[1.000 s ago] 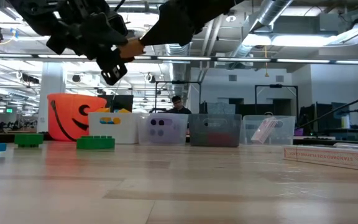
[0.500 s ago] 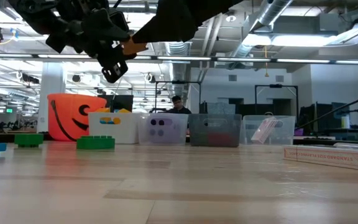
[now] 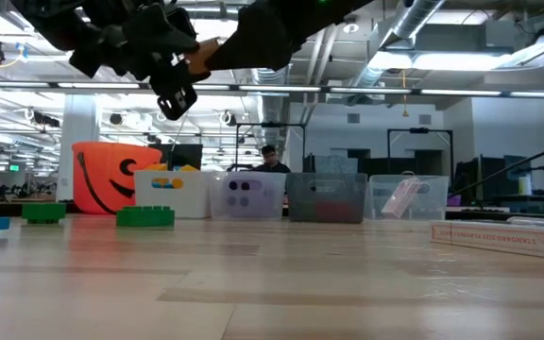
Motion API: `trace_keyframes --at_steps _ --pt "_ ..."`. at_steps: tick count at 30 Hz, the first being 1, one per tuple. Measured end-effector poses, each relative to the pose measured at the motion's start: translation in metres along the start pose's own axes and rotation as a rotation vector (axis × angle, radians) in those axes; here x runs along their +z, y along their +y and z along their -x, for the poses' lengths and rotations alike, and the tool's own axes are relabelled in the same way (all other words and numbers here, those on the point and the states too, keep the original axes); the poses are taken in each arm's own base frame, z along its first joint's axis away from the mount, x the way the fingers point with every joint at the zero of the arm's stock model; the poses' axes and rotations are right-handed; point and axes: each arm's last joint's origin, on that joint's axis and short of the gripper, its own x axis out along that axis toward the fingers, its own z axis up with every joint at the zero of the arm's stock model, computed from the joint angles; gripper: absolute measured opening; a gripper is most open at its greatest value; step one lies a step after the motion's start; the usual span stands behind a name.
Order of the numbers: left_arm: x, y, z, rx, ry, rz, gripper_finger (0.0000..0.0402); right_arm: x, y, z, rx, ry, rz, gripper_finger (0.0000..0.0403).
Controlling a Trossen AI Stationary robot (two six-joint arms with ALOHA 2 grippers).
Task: Pick & Place Toys
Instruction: Put the brown game piece into the black bin
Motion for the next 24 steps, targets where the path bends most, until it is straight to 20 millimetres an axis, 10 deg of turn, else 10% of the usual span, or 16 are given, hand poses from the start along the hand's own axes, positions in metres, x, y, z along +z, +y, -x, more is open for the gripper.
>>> trace_keyframes --at_steps 12,24 --pt "0.0035 -0.0034 -0.0011 -0.019 -0.034 -0.023 0.0136 0.0014 0.0020 0.0001 0.072 -0.042 -0.002 0.0240" --pt "0.0036 -0.0029 -0.0012 -0.003 -0.040 -0.024 0.0136 0.0043 0.0004 0.0002 0.059 -0.069 -0.022 0.0149"
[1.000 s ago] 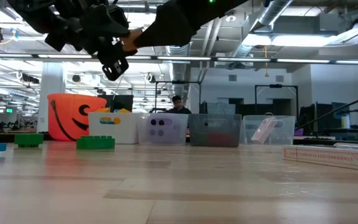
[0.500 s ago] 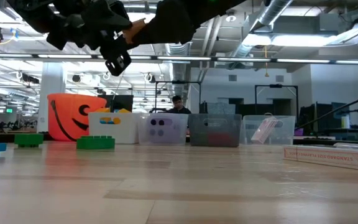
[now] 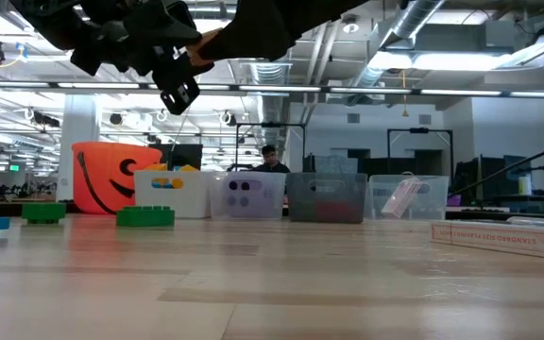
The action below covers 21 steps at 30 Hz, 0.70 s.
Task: Pick & Place Toys
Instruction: Put the brown game piece into the black bin
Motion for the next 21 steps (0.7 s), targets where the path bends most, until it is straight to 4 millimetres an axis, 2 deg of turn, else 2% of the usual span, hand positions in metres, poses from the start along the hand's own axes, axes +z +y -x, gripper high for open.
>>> trace_keyframes --at_steps 4,10,16,21 --pt "0.000 0.000 0.000 0.001 0.000 0.000 0.0136 0.000 0.000 0.000 0.000 0.000 0.000 0.0137" --pt "0.000 0.000 0.000 0.001 -0.002 -0.005 0.0141 0.001 0.000 0.000 -0.004 -0.005 -0.019 0.0147" --pt "0.004 0.002 0.005 0.027 -0.031 -0.020 0.0192 0.002 -0.001 0.001 -0.052 0.002 -0.057 0.0134" --pt "0.009 0.008 0.016 0.071 -0.054 -0.010 0.0224 0.003 -0.004 0.000 -0.107 0.004 -0.115 0.0142"
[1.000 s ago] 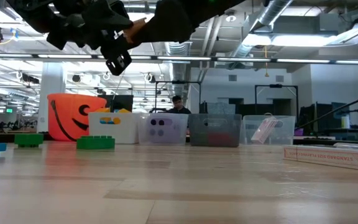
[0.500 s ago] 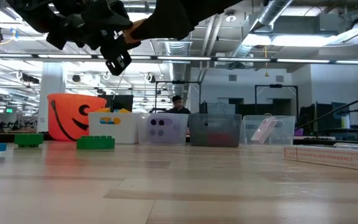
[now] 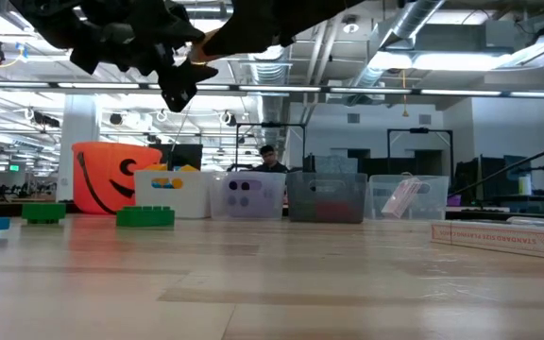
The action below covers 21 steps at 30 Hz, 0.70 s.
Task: Pick & Place Toys
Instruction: Put the brown game piece into the black bin
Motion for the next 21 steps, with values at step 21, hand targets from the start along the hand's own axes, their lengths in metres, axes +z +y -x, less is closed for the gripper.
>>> trace_keyframes --at_steps 21 --pt "0.010 0.014 0.067 0.406 -0.054 -0.115 0.0235 -0.050 -0.038 -0.009 -0.554 0.406 -0.125 0.0142"
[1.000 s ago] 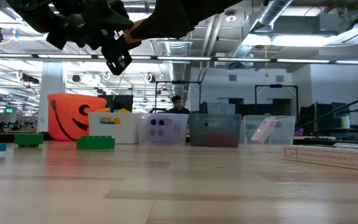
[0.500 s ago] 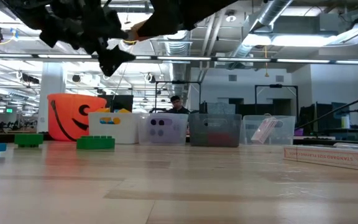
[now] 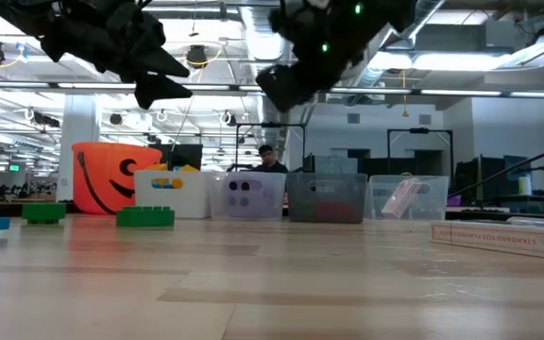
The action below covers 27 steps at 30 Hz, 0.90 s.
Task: Pick & Place Toys
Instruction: Put the brown game piece into the black bin, then put the green game piece into the black bin
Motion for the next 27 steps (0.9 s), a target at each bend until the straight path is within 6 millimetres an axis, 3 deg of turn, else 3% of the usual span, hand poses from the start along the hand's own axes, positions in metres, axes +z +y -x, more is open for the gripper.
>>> trace_keyframes --at_steps 8,15,22,27 --pt "0.000 0.002 0.001 0.017 -0.003 -0.006 0.0230 -0.029 -0.031 -0.057 0.044 0.265 -0.103 0.0143" --pt "0.000 0.002 0.001 0.016 -0.003 -0.006 0.0229 -0.039 -0.052 -0.092 0.025 0.350 -0.167 0.0166" --pt "0.001 0.002 0.001 0.016 -0.007 -0.008 0.0221 -0.042 -0.060 -0.101 0.002 0.370 -0.171 0.0233" --pt "0.001 0.002 0.001 0.035 -0.012 -0.009 0.0218 -0.025 -0.043 -0.085 0.081 0.244 -0.086 0.0249"
